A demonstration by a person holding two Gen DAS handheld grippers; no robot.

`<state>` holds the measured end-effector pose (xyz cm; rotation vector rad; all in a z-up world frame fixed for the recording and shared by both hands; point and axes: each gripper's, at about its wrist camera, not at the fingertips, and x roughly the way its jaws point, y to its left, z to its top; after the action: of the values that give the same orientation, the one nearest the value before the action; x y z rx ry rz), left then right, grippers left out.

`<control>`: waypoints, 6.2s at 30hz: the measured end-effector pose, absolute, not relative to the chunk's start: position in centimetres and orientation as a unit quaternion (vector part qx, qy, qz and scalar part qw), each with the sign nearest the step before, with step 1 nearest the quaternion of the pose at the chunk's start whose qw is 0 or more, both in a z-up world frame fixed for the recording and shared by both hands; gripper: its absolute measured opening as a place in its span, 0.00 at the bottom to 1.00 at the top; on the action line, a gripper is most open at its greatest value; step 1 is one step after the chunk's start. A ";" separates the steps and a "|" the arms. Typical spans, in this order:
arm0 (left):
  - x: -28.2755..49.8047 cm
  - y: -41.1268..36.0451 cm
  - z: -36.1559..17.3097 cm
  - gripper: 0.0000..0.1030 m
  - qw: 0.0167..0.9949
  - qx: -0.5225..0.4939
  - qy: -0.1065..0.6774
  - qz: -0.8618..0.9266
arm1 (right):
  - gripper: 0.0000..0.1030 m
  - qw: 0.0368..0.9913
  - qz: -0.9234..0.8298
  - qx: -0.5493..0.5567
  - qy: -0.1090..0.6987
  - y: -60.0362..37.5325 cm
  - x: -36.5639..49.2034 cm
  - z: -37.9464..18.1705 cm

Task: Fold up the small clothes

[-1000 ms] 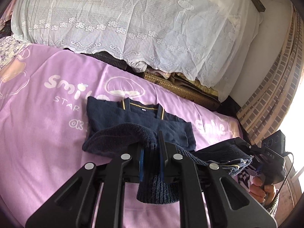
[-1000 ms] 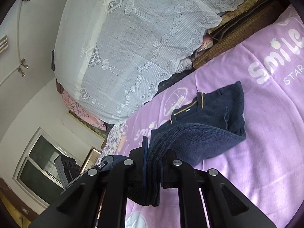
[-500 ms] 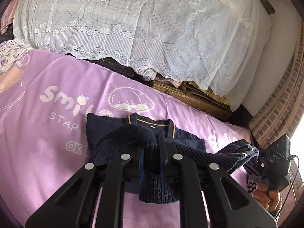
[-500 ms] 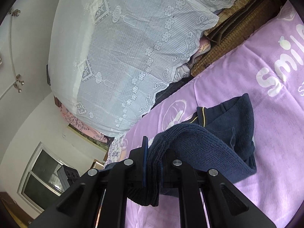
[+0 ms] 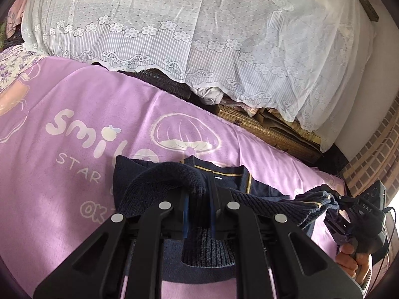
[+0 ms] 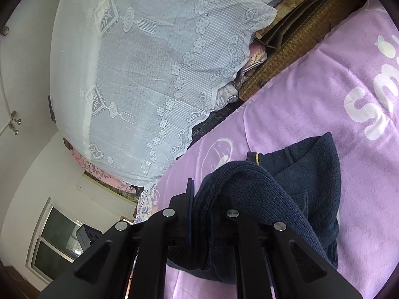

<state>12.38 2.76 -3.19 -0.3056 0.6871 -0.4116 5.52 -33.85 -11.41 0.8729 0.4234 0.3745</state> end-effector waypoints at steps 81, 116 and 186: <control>23.2 0.0 -8.7 0.69 0.914 -0.088 0.388 -0.085 | 0.05 0.909 0.088 0.324 0.247 -32.1 15.8 -15.3; 9.7 -0.8 -11.7 0.83 0.910 0.053 0.408 -0.048 | 0.23 0.924 0.083 0.167 0.334 -23.9 4.6 -19.0; 17.6 2.1 -12.7 0.96 0.884 -0.041 0.463 -0.056 | 0.10 0.913 0.041 0.287 0.288 -30.8 8.8 -19.1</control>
<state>17.59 2.11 -12.75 -0.0855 0.9626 -0.1168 8.77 -30.77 -19.09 0.5918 0.5941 0.0844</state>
